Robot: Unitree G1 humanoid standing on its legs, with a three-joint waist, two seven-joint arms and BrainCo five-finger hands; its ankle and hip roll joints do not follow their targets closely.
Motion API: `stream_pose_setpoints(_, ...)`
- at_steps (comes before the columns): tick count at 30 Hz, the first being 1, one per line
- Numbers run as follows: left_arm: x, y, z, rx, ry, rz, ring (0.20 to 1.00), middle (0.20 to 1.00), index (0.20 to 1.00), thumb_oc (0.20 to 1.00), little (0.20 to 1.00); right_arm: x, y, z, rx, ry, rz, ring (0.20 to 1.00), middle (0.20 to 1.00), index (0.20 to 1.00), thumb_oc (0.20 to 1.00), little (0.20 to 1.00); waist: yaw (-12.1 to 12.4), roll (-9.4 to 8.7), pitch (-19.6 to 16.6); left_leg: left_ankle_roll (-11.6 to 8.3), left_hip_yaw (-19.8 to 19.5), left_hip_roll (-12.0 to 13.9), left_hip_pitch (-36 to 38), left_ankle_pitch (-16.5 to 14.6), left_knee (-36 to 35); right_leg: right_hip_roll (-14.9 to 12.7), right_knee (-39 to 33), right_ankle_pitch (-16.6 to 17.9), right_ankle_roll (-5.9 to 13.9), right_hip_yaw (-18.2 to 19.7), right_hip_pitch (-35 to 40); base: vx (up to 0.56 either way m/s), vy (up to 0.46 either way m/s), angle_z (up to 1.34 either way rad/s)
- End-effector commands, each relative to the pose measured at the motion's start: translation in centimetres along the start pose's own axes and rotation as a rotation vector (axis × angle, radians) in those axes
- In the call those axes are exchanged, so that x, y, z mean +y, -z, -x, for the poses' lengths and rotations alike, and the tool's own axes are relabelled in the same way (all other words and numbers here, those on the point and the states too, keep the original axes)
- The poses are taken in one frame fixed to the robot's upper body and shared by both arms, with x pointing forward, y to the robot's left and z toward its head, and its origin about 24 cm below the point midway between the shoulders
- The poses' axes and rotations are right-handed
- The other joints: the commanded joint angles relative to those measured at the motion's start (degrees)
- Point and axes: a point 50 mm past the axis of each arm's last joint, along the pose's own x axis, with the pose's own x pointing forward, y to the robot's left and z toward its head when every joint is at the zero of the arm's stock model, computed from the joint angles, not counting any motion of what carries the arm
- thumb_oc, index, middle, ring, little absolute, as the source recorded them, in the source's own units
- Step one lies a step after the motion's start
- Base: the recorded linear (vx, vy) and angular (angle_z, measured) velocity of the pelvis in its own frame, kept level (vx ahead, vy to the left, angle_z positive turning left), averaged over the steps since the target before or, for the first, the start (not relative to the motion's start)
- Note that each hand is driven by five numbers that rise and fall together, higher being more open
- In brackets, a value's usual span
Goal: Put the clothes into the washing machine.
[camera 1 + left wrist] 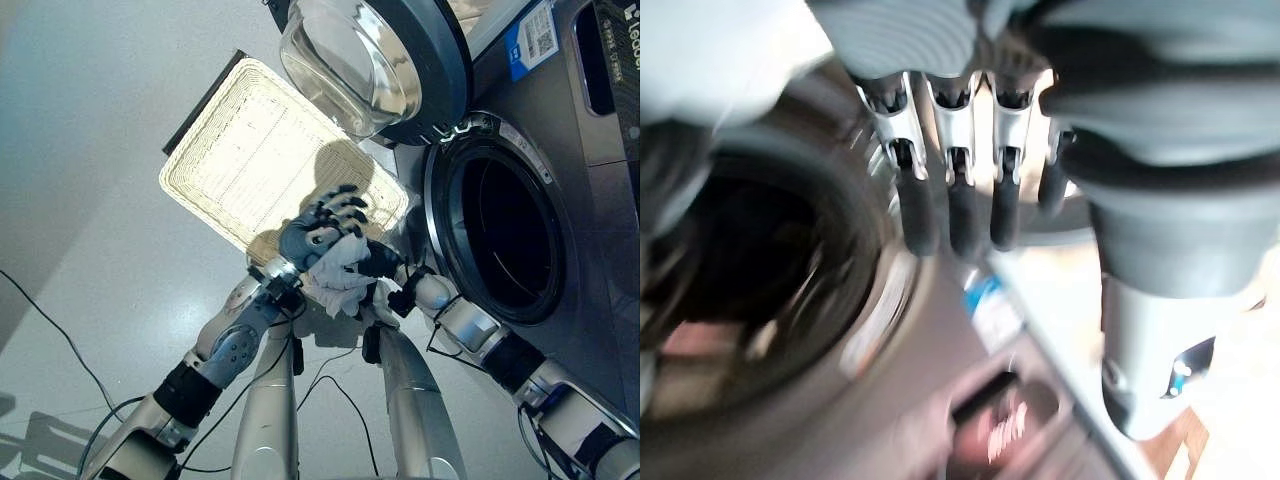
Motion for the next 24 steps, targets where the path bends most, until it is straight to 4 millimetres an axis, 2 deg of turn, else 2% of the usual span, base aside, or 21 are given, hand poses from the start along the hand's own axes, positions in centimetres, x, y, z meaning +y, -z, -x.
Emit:
stream_pose_setpoints(1,0.1,-2.8,0.2,-0.257,-0.161,-0.216,1.0,1.0,1.0,1.0,1.0,0.4,-1.6,0.2,-0.118,0.005,-0.106,0.2,0.2,0.2,0.2,0.2,-1.2,1.55,-1.0,1.83,0.1,-6.3,0.0,-5.8,3.3,-0.3,-12.7,8.7,6.35,-2.3,5.0,0.0,0.0,0.0)
stream_pose_setpoints(2,0.1,-2.8,0.2,-0.257,-0.161,-0.216,1.0,1.0,1.0,1.0,1.0,0.4,-1.6,0.2,-0.118,0.005,-0.106,0.2,0.2,0.2,0.2,0.2,-1.2,1.55,-1.0,1.83,0.1,-6.3,0.0,-5.8,3.3,-0.3,-12.7,8.7,6.35,-2.3,5.0,0.04,-0.053,0.04)
stream_pose_setpoints(3,1.4,-4.7,1.2,-0.414,-0.408,-0.499,1.0,1.0,1.0,1.0,1.0,0.3,-0.4,0.5,-0.07,0.031,-0.216,0.2,0.2,0.2,0.2,0.2,-0.7,1.45,-1.0,1.8,-0.4,-6.4,-0.1,-6.0,3.6,-0.4,-12.3,8.2,6.17,-2.8,5.0,0.05,-0.091,0.03)
stream_pose_setpoints(4,2.6,-5.7,1.6,-0.455,-0.544,-0.64,1.0,1.0,1.0,1.0,1.0,0.4,0.7,0.6,-0.025,0.044,-0.35,0.2,0.2,0.2,0.2,0.2,-0.3,1.12,-1.0,1.66,-0.6,-6.4,-0.1,-6.2,4.0,-0.5,-11.9,7.7,6.0,-3.2,5.1,0.06,-0.115,0.08)
stream_pose_setpoints(5,3.3,-6.0,1.7,-0.45,-0.581,-0.699,1.0,1.0,1.0,1.0,1.0,0.5,1.3,0.8,0.002,0.052,-0.464,0.2,0.2,0.2,0.2,0.2,-0.3,0.94,-1.0,1.55,-0.6,-6.3,-0.1,-6.3,4.1,-0.5,-11.7,7.6,5.94,-3.3,5.0,0.03,-0.075,0.12)
stream_pose_setpoints(6,3.5,-6.0,1.8,-0.444,-0.596,-0.714,1.0,1.0,1.0,1.0,1.0,0.5,1.5,0.8,0.01,0.052,-0.49,0.2,0.2,0.2,0.2,0.2,-0.3,0.91,-1.0,1.51,-0.6,-6.3,-0.1,-6.3,4.2,-0.5,-11.6,7.5,5.94,-3.4,5.0,0.03,-0.038,0.2)
stream_pose_setpoints(7,4.4,-6.0,2.0,-0.419,-0.656,-0.776,1.0,1.0,1.0,1.0,1.0,0.6,2.3,1.0,0.039,0.062,-0.621,0.2,0.2,0.2,0.2,0.2,-0.3,0.89,-1.0,1.35,-0.6,-6.2,-0.1,-6.3,4.4,-0.5,-11.4,7.5,6.0,-3.6,5.0,0.02,-0.015,0.17)
stream_pose_setpoints(9,4.9,-5.8,2.0,-0.395,-0.68,-0.794,1.0,1.0,1.0,1.0,1.0,0.6,2.6,1.0,0.047,0.066,-0.69,0.2,0.2,0.2,0.2,0.2,-0.4,0.9,-1.0,1.35,-0.4,-6.1,0.0,-6.4,4.5,-0.5,-11.2,7.4,5.99,-3.6,5.0,0.02,-0.004,0.08)
stream_pose_setpoints(10,6.0,-5.5,2.2,-0.343,-0.75,-0.87,1.0,1.0,1.0,1.0,1.0,0.6,3.3,1.2,0.055,0.081,-0.881,0.2,0.2,0.2,0.2,0.2,-0.6,0.98,-1.0,1.18,0.0,-5.9,0.1,-6.4,4.6,-0.5,-10.9,7.3,6.04,-3.5,4.9,0.0,0.0,0.0)
stream_pose_setpoints(11,6.6,-5.3,2.4,-0.315,-0.779,-0.893,1.0,1.0,1.0,1.0,1.0,0.3,3.6,1.3,0.046,0.108,-0.961,0.2,0.2,0.2,0.2,0.2,-0.6,1.04,-1.0,1.12,0.2,-5.8,0.1,-6.5,4.6,-0.5,-10.9,7.4,6.08,-3.4,4.8,0.0,0.0,0.0)
stream_pose_setpoints(14,7.4,-5.0,2.7,-0.281,-0.819,-0.927,1.0,1.0,1.0,1.0,1.0,-0.2,3.7,1.4,0.024,0.141,-1.082,0.2,0.2,0.2,0.2,0.2,-0.8,1.14,-1.0,1.08,0.4,-5.8,0.2,-6.5,4.6,-0.4,-10.9,7.4,6.16,-3.2,4.9,0.0,0.0,0.0)
stream_pose_setpoints(15,8.5,-4.5,3.3,-0.209,-0.872,-0.98,1.0,1.0,1.0,1.0,1.0,-1.1,4.2,1.7,-0.021,0.197,-1.258,0.2,0.2,0.2,0.2,0.2,-1.0,1.34,-1.0,1.04,0.8,-5.8,0.4,-6.6,4.6,-0.4,-10.9,7.5,6.3,-3.0,4.9,0.0,0.0,0.0)
stream_pose_setpoints(17,9.9,-3.4,4.2,-0.119,-0.927,-1.045,1.0,1.0,1.0,1.0,1.0,-2.5,4.8,2.1,-0.096,0.309,-1.473,0.2,0.2,0.2,0.2,0.2,-1.3,1.7,-1.0,1.02,1.3,-5.7,0.7,-6.7,4.7,-0.3,-10.7,7.5,6.5,-2.7,4.9,0.0,0.006,-0.04)
stream_pose_setpoints(20,10.5,-2.8,4.7,-0.074,-0.923,-1.098,1.0,1.0,1.0,1.0,1.0,-3.7,5.1,2.4,-0.149,0.403,-1.556,0.2,0.2,0.2,0.2,0.2,-1.5,2.03,-1.0,1.12,1.6,-5.7,0.9,-6.8,4.7,-0.3,-10.6,7.7,6.64,-2.5,4.9,0.0,-0.009,-0.05)
stream_pose_setpoints(21,11.1,-2.1,5.0,0.007,-0.89,-1.192,1.0,1.0,1.0,1.0,1.0,-5.1,5.5,3.0,-0.227,0.514,-1.632,0.2,0.2,0.2,0.2,0.2,-1.6,2.42,-1.0,1.2,1.9,-5.8,0.9,-7.0,4.9,-0.4,-10.6,7.8,6.76,-2.3,4.8,-0.01,-0.04,-0.03)
stream_pose_setpoints(24,12.0,-0.6,6.3,0.142,-0.84,-1.218,1.0,1.0,1.0,1.0,1.0,-8.0,6.3,4.4,-0.385,0.706,-1.82,0.2,0.2,0.2,0.2,0.2,-1.8,3.37,-1.0,1.3,2.5,-5.8,0.7,-7.1,5.2,-0.6,-10.5,8.1,6.91,-1.9,4.5,0.0,-0.038,-0.03)
